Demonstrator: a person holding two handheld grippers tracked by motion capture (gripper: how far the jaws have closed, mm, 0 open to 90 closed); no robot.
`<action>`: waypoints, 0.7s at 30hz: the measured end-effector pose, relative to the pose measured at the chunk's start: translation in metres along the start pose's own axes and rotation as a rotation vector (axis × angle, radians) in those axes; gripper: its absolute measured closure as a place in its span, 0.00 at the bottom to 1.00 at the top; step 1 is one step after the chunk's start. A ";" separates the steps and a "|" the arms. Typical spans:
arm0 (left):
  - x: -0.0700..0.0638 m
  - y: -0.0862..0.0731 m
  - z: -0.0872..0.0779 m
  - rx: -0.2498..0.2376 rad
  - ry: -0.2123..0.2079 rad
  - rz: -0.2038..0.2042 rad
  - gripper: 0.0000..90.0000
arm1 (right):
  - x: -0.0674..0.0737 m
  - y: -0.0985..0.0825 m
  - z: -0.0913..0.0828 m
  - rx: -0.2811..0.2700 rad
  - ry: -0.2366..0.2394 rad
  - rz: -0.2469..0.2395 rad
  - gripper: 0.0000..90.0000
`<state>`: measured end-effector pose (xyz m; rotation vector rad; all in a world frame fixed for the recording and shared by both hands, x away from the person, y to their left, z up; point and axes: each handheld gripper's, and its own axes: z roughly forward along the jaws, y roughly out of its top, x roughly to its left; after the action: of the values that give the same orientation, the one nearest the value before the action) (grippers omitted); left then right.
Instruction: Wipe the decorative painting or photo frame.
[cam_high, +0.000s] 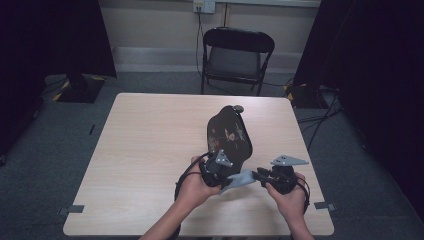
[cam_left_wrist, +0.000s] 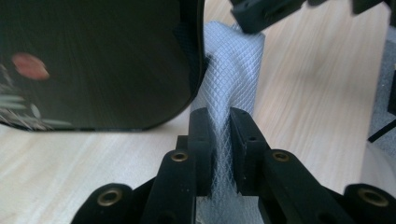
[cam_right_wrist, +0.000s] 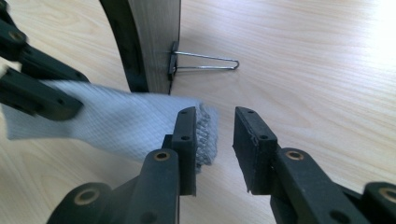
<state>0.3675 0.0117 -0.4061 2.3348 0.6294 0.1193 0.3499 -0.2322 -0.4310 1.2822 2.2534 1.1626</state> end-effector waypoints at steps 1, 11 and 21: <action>0.000 0.003 -0.003 0.001 0.006 0.009 0.89 | 0.000 0.000 0.000 -0.001 0.000 0.000 0.78; 0.001 0.028 -0.031 -0.047 0.029 0.029 0.89 | -0.005 -0.004 -0.008 -0.005 -0.032 0.012 0.76; -0.004 0.057 -0.061 -0.109 0.049 0.060 0.89 | -0.003 -0.009 -0.006 0.010 -0.023 0.006 0.74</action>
<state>0.3715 0.0111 -0.3229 2.2511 0.5631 0.2333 0.3426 -0.2397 -0.4343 1.3002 2.2435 1.1340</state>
